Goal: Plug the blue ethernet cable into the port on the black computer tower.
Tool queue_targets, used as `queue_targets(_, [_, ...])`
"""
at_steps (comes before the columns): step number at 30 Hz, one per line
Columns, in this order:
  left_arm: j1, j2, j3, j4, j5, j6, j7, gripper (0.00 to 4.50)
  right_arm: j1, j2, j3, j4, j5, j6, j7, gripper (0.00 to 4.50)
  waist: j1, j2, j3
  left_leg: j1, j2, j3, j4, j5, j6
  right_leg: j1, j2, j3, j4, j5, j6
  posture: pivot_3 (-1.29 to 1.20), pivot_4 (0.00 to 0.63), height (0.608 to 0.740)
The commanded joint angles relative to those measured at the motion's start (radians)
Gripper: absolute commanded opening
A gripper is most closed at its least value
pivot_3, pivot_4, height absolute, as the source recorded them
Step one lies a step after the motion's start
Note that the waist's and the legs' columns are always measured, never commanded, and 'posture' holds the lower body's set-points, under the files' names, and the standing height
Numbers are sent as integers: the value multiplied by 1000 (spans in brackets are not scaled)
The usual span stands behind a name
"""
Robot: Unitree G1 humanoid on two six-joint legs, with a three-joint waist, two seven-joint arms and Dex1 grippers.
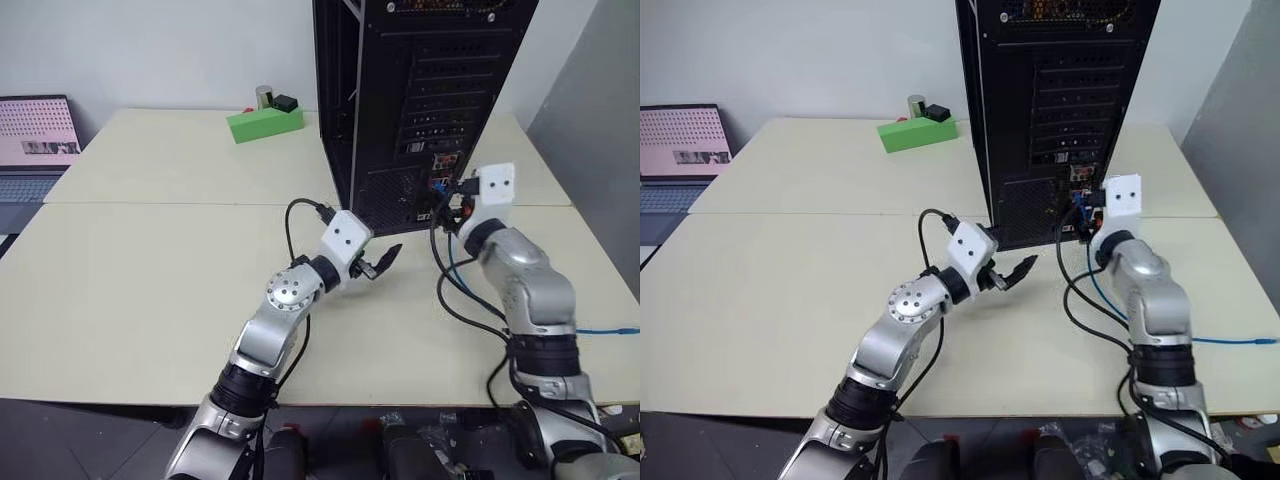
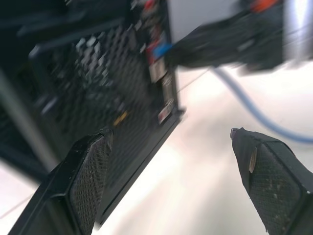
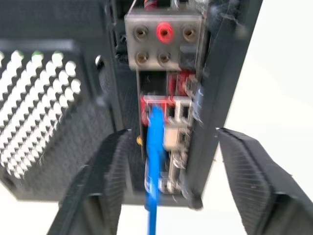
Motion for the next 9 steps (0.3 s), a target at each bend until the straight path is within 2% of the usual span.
queue_targets(1, [-17,40,29,-73,-36,42,-52,4060,47,-76,-46,-116,94,-3,151,4058,0,0,0,0,0,0,0,0,0,0,0,0,0,0,0,0,150,740])
queue_targets(3, [-27,65,55,-88,-70,68,-86,4060,81,-123,-78,-141,132,-13,217,4415,1,0,0,0,0,0,0,0,0,0,0,0,0,0,0,0,150,740])
queue_targets(9, [-77,136,120,-94,-156,131,-170,4060,148,-220,-170,-168,256,-8,368,4460,7,0,0,0,0,0,0,0,0,0,0,-1,0,0,0,0,150,740])
